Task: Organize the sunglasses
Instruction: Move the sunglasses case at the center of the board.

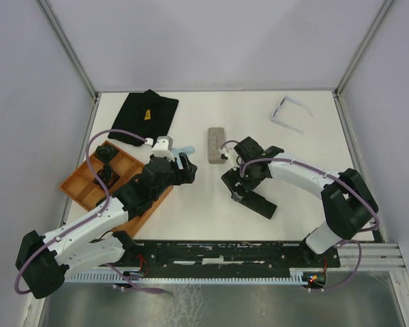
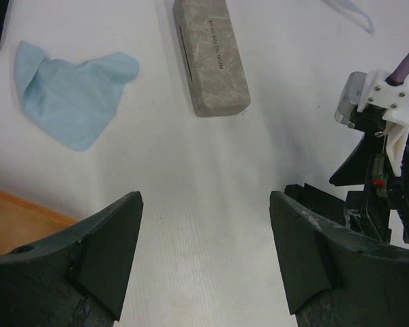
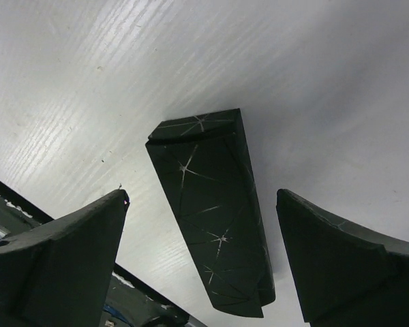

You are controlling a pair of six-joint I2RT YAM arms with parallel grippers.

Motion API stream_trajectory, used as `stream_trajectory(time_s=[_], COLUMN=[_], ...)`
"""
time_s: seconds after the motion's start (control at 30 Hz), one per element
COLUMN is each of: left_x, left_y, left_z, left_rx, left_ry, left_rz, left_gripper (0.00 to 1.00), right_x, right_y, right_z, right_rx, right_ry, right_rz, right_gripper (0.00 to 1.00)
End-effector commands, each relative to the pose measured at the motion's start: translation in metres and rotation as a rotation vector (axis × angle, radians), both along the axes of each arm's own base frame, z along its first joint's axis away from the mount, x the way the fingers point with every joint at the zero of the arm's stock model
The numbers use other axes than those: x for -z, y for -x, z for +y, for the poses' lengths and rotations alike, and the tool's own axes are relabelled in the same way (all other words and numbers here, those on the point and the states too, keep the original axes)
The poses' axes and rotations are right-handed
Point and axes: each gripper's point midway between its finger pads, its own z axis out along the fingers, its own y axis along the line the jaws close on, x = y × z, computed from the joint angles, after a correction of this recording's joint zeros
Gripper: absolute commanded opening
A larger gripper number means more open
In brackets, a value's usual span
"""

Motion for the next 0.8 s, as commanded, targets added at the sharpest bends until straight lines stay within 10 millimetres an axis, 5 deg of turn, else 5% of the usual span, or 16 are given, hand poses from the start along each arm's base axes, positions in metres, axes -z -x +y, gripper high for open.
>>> stream_trajectory(time_s=[0.0,0.17,0.53,0.77], left_x=[-0.012,-0.012,-0.010,-0.009], left_y=[-0.008,-0.008,-0.007,-0.006], left_z=[0.003,0.003,0.002,0.004], left_rx=[-0.037,-0.036,-0.034,-0.037], left_ry=[0.008,0.009,0.013,0.003], left_rz=[-0.035,-0.035,-0.024,-0.021], left_gripper=[0.82,0.82,0.82,0.82], right_x=[0.000,0.011,0.012,0.000], right_y=[-0.007,-0.010,-0.026,-0.056], right_z=[0.001,-0.007,0.003,0.034], right_rx=[-0.051,-0.040,0.181,0.561], right_ry=[0.085,0.172,0.147,-0.008], right_rz=[-0.038,-0.046,-0.080,-0.090], right_gripper=[0.99,0.97,0.63,0.69])
